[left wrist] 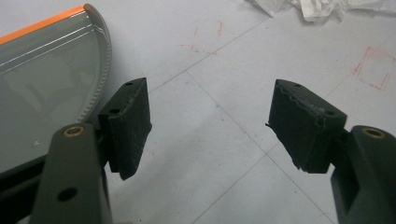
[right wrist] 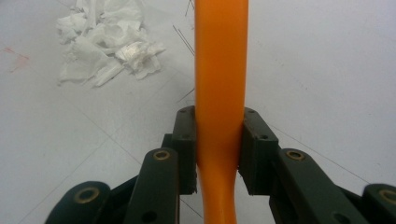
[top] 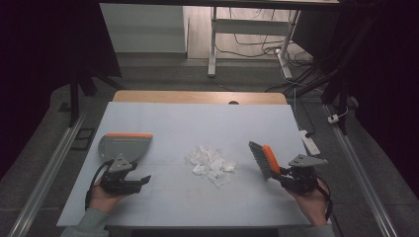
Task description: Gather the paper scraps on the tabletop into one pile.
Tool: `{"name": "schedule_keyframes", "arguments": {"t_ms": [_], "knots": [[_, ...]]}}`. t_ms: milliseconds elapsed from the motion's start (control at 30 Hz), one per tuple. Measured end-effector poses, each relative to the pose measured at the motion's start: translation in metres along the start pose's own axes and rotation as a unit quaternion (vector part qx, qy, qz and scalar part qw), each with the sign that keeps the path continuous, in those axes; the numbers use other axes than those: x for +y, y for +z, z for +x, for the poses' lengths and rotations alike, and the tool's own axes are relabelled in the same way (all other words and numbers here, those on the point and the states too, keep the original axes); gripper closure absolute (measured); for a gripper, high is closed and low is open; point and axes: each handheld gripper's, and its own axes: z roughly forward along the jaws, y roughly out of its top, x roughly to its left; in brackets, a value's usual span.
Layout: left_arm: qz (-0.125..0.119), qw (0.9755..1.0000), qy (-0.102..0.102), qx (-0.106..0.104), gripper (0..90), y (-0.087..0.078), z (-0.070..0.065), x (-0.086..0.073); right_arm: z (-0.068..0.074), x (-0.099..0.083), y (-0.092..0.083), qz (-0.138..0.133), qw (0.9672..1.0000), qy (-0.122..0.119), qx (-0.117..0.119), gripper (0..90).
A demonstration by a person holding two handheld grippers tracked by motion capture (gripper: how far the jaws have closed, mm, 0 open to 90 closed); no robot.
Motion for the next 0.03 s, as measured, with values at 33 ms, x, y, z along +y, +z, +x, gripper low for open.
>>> {"name": "schedule_keyframes", "arguments": {"t_ms": [33], "knots": [[0.000,1.0000,0.000,0.000,30.0,0.0000,0.0000,0.0000,0.0005,0.0002,0.0001,0.000,1.0000,0.000,0.001,70.1]]}}
